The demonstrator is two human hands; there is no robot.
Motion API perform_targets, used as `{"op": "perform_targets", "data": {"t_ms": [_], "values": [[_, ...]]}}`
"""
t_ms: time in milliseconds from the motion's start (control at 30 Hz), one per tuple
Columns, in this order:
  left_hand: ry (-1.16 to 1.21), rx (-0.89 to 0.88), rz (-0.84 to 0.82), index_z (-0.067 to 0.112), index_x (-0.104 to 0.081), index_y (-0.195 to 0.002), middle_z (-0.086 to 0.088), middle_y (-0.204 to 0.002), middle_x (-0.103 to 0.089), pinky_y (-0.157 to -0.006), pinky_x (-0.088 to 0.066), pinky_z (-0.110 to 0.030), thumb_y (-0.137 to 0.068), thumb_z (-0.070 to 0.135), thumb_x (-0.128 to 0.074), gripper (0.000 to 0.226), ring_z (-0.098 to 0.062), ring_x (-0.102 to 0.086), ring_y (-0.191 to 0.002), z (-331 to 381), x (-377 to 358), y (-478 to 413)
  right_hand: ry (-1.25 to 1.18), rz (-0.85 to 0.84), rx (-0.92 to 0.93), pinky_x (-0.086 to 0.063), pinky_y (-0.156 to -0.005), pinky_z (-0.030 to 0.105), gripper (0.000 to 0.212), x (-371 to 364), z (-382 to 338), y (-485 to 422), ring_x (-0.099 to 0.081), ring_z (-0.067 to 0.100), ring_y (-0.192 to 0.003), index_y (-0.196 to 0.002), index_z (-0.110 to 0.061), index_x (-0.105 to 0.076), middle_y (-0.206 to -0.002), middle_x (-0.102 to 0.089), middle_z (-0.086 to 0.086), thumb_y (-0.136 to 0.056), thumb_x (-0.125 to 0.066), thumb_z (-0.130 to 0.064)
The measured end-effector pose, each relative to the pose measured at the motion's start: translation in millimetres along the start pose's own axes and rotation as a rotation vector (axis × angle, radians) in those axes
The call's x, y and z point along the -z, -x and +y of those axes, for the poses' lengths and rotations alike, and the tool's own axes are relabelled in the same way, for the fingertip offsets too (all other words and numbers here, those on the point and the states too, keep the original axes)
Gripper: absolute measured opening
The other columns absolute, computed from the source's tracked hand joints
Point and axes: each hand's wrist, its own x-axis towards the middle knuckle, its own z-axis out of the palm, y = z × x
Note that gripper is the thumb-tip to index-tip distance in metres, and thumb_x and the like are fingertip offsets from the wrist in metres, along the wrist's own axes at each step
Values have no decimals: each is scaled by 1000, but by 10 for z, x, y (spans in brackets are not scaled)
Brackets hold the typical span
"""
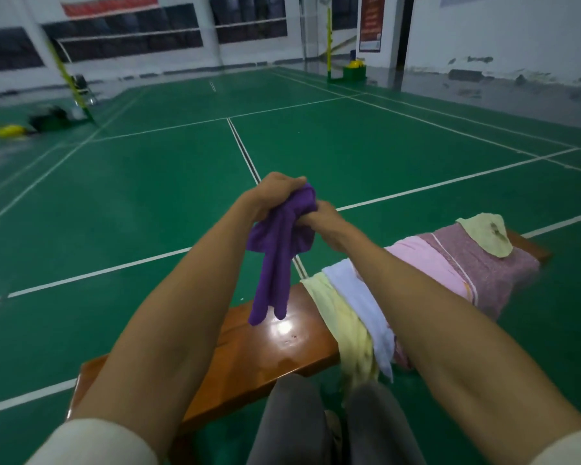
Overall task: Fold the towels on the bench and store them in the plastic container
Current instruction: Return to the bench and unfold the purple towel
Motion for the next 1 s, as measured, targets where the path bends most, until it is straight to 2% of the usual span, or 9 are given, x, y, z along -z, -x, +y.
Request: {"op": "perform_targets", "data": {"t_ms": [133,233,367,467,567,667,767,867,1000], "values": [[-200,-108,152,6,-68,-74,-10,-69,-55,-61,-42,-31,-97,48,-63,48,-18,-44,-62,-181,336,57,18,-78,-34,-56,-73,33,13,-157,-174,-60,-67,21,-76,-93,-12,-69,-88,-73,9,-84,-71,-4],[-56,29,-100,5,-74,-93,-9,-86,-74,-71,-56,-31,-77,70,-70,66,-19,-64,-69,-332,575,261,-165,-69,-26,-53,-68,30,12,-251,-320,-106,-65,21,-73,-93,-13,-73,-87,-73,11,-87,-67,-5],[-151,231,-354,7,-72,-104,-11,-101,-77,-81,-60,-37,-81,39,-82,41,-26,-71,-82,-568,818,410,-6,94,9,-41,-57,28,13,-245,-360,-234,-54,20,-69,-78,-19,-61,-75,-63,6,-83,-69,-10],[-375,218,-135,8,-77,-95,-9,-93,-77,-79,-61,-39,-76,39,-87,38,-29,-71,-79,-694,954,339,248,214,8,-41,-59,28,21,-215,-271,-329,-53,18,-73,-81,-22,-52,-82,-63,4,-82,-71,-13],[-476,161,177,10,-67,-73,-8,-80,-65,-64,-46,-33,-77,41,-85,37,-25,-57,-68,-785,1014,303,85,349,8,-50,-74,33,23,-293,-266,-355,-59,17,-83,-92,-23,-55,-98,-66,4,-83,-74,-15],[-490,240,339,9,-67,-83,-15,-92,-66,-67,-41,-32,-78,40,-83,35,-27,-57,-77,-1022,1084,332,-94,480,68,-52,-75,30,10,-341,-320,-373,-61,15,-81,-92,-18,-63,-91,-68,2,-89,-73,-16],[-229,316,305,5,-69,-88,-11,-91,-63,-64,-41,-31,-76,34,-87,37,-24,-55,-75,-1163,1113,391,-144,399,28,-47,-67,25,18,-317,-323,-419,-59,14,-77,-80,-15,-66,-80,-65,-3,-96,-63,-9],[-48,270,224,8,-70,-85,-6,-80,-68,-48,-44,-23,-79,23,-85,23,-16,-58,-61,-1086,1139,451,-249,464,-27,-50,-77,32,22,-365,-345,-470,-58,18,-84,-81,-17,-62,-83,-63,-1,-99,-57,-6],[-315,315,41,6,-77,-91,-9,-85,-73,-58,-58,-31,-71,26,-90,31,-21,-67,-68,-1120,1395,558,-82,677,-24,-47,-86,30,20,-284,-429,-408,-61,22,-95,-103,-9,-67,-101,-67,4,-98,-48,-6]]}}
